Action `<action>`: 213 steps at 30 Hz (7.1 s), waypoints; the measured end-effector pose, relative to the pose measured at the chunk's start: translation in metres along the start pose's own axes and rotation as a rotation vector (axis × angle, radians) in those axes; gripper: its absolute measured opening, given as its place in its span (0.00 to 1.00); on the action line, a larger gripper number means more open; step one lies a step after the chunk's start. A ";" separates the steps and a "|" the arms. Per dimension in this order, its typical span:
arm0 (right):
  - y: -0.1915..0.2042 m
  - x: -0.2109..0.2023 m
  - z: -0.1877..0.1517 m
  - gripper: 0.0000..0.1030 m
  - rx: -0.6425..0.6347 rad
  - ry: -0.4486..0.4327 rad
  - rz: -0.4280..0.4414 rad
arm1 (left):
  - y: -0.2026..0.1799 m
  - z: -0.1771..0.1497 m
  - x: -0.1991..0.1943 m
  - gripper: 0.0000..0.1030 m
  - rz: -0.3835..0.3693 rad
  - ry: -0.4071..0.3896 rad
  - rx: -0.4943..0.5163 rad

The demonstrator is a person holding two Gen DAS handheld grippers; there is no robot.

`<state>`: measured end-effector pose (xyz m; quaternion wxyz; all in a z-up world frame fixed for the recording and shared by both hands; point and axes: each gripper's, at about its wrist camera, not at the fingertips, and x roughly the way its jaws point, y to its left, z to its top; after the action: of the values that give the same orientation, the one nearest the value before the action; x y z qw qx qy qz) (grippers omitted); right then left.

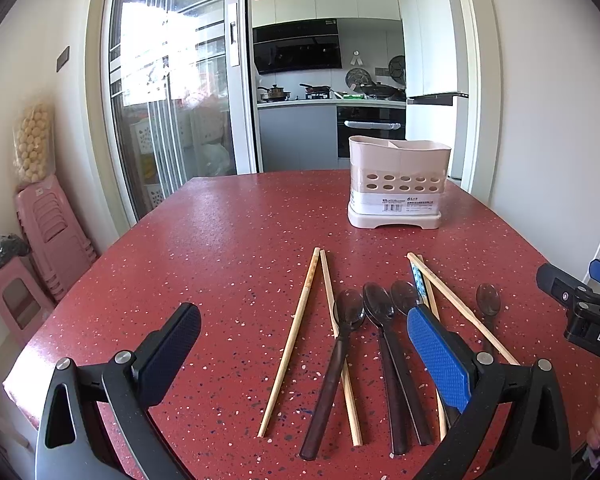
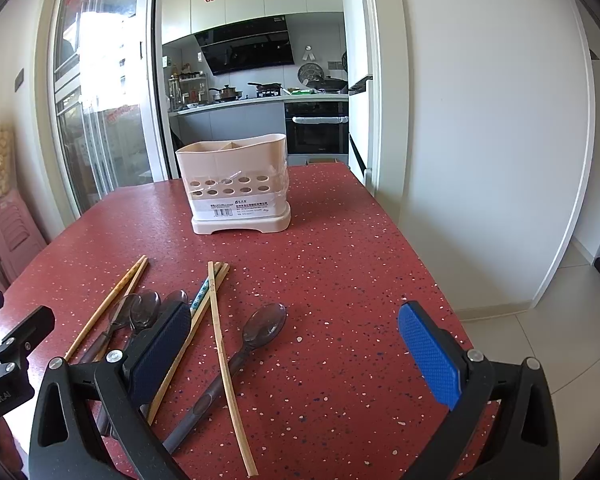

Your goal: Organize utensils

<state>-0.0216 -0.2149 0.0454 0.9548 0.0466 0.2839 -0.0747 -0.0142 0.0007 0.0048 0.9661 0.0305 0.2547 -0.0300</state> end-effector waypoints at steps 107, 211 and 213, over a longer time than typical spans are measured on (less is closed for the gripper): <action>0.010 0.001 -0.013 1.00 -0.013 0.030 0.018 | -0.002 -0.003 0.006 1.00 -0.015 0.041 0.014; 0.039 0.194 0.329 0.06 0.010 -0.191 0.329 | -0.022 0.303 0.234 0.36 -0.320 -0.149 -0.253; 0.043 0.202 0.323 0.06 -0.012 -0.202 0.331 | -0.027 0.298 0.244 0.36 -0.314 -0.158 -0.255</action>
<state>0.3254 -0.2382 0.2060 0.9780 0.0789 0.1754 0.0806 0.3415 -0.0584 0.1416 0.9626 -0.1343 0.1815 -0.1499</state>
